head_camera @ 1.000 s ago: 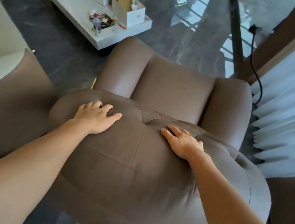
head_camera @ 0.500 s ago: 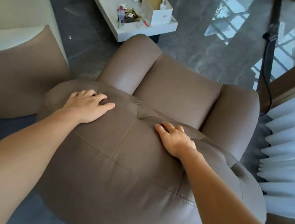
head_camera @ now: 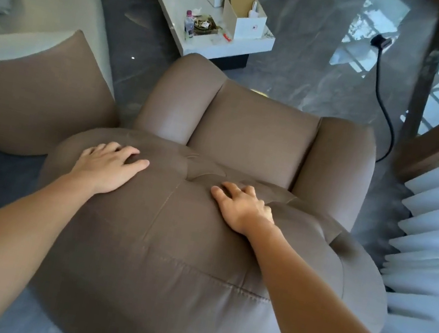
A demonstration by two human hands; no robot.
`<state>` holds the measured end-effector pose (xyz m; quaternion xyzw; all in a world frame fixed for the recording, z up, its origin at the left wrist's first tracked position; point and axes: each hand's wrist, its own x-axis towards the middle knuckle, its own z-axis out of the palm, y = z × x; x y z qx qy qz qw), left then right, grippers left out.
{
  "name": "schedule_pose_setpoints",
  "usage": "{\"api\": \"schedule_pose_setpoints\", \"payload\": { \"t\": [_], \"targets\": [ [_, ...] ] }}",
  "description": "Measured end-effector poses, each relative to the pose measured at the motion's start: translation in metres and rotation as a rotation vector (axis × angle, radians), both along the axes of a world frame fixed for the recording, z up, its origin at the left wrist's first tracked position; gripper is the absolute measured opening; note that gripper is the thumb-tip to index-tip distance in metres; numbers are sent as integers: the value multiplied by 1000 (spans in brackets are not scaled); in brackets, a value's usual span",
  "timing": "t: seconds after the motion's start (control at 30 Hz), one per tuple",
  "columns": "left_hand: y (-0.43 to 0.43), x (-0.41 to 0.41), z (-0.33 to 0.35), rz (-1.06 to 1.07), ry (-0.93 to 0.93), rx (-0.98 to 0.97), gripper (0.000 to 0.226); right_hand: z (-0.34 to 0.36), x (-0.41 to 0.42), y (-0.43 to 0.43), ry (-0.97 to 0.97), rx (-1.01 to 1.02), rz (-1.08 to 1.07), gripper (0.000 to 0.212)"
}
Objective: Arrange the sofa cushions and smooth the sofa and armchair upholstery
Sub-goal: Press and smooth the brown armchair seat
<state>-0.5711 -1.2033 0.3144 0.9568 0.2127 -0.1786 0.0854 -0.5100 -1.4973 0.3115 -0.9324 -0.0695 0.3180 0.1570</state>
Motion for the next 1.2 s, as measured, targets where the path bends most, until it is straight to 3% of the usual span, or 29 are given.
{"api": "schedule_pose_setpoints", "payload": {
  "t": [0.47,0.73,1.2],
  "targets": [
    [-145,-52,3,254,-18,-18,73,1,9,-125,-78,40,182,60],
    [-226,-73,-4,324,-61,-45,76,12,14,-197,-181,-62,236,52],
    [-337,-31,2,533,-76,-29,75,20,105,-283,-174,-9,472,54]
  ]
}}
